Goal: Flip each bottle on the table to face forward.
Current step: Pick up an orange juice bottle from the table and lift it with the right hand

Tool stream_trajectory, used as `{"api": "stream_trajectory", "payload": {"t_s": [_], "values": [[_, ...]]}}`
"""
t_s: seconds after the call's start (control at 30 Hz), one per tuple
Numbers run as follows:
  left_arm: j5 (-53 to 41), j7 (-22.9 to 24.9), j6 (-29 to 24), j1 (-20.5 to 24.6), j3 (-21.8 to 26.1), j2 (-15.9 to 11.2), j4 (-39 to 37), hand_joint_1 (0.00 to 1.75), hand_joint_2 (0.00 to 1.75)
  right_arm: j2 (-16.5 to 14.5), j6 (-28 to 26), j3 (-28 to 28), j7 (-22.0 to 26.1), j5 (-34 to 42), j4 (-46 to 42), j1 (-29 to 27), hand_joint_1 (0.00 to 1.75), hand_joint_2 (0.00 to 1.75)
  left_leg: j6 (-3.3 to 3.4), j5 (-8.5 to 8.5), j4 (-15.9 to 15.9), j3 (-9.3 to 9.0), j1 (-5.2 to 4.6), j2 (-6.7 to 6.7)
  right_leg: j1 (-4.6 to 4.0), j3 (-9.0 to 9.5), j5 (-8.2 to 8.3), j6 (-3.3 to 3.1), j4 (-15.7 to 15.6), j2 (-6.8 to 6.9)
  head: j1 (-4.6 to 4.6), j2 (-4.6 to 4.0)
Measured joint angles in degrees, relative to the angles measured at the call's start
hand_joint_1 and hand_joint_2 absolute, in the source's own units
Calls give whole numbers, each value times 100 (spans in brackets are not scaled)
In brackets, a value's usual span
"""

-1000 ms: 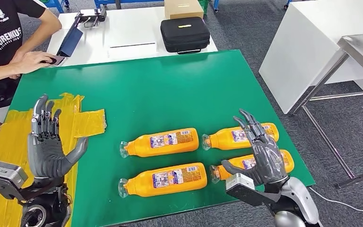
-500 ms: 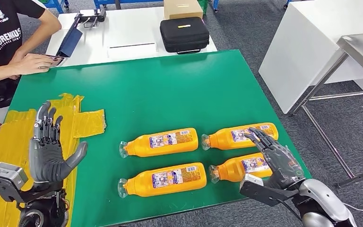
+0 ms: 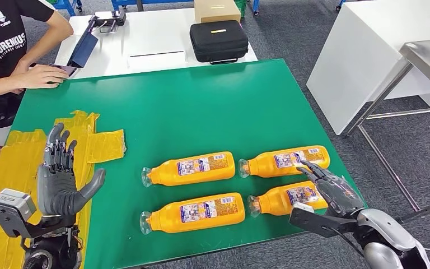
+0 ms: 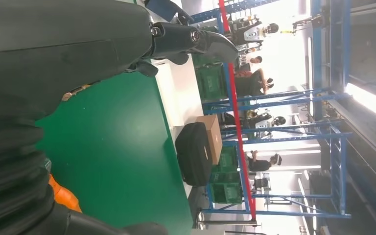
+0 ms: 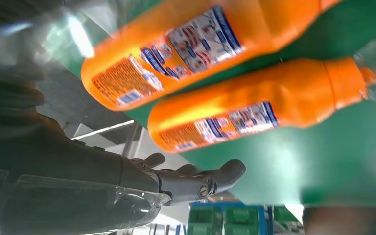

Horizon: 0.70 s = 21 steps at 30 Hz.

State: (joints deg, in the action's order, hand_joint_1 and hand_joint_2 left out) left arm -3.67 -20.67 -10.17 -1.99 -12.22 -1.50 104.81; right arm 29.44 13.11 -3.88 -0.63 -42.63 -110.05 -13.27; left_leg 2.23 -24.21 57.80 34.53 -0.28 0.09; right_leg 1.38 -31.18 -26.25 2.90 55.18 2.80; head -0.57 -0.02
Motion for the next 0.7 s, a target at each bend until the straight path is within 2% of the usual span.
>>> {"api": "stream_trajectory", "payload": {"t_s": [0.27, 0.7], "values": [[61, 76, 17, 38, -8, 33, -84, 0, 175, 147, 202, -4, -20, 92, 559, 173, 0, 175, 0, 0, 0, 0, 0, 0, 0, -1, 0, 0, 0, 0, 1, 1], [145, 162, -20, 111, -67, 59, -211, 0, 175, 96, 221, -74, -290, -225, 1182, 333, 0, 175, 0, 0, 0, 0, 0, 0, 0, -1, 0, 0, 0, 0, 1, 0]]}}
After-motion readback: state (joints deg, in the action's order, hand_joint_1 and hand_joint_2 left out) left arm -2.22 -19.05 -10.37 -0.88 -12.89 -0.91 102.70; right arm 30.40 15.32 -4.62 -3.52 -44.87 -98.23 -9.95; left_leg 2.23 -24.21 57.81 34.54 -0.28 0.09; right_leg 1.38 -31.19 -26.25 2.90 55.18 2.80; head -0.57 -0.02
